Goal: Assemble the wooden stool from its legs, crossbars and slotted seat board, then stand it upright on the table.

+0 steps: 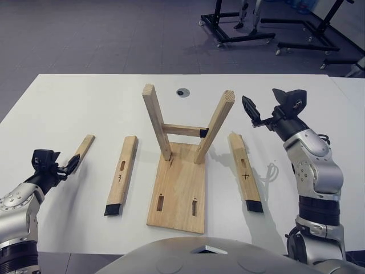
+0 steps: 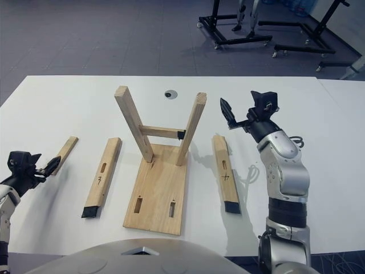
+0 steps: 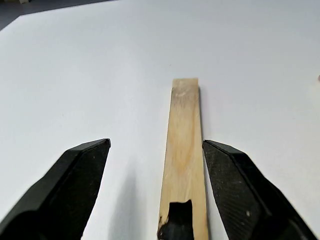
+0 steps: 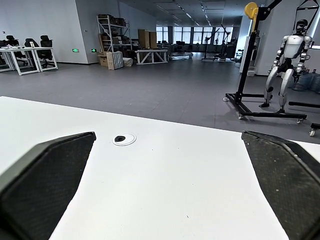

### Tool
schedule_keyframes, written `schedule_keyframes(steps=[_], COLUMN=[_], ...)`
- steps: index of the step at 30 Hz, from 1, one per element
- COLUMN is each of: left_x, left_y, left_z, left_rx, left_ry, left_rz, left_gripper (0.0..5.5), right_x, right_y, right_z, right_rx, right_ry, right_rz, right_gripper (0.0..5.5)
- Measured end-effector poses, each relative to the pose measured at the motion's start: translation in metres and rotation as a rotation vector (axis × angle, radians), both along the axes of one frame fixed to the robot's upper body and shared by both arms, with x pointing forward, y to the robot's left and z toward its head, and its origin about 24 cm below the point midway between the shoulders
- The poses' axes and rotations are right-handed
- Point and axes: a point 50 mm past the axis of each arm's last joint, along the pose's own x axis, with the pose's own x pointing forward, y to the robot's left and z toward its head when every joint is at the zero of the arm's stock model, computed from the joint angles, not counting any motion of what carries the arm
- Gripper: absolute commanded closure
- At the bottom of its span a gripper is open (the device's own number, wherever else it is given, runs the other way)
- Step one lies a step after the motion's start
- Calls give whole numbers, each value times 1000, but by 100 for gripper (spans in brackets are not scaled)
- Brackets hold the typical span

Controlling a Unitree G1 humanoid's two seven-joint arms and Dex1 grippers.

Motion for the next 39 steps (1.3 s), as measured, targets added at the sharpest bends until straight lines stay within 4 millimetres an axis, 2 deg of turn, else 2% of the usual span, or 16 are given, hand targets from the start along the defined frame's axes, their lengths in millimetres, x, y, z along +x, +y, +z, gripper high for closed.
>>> schedule_keyframes(steps=[5,14,32,36,39], left_x=[3,6,5,4,4], left_y=[-5,-3,-10,-11,-21], left_z=[-9,-7,-9,-9,-9], left_rx=[-18,-14,-143,-155,-264], left_ry=[20,39,62,57,17], left_rz=[-50,-97,-154,-161,-201], left_gripper=[212,212,501,511,511], right_x=[6,7,8,8,8], right_y=[4,3,5,5,4], right_z=[8,5,5,4,5], right_rx=[2,10,50,53,52], right_ry=[-29,-16,-26,-14,-15], right_rz=[28,25,23,16,4], right_gripper=[10,10,10,10,10])
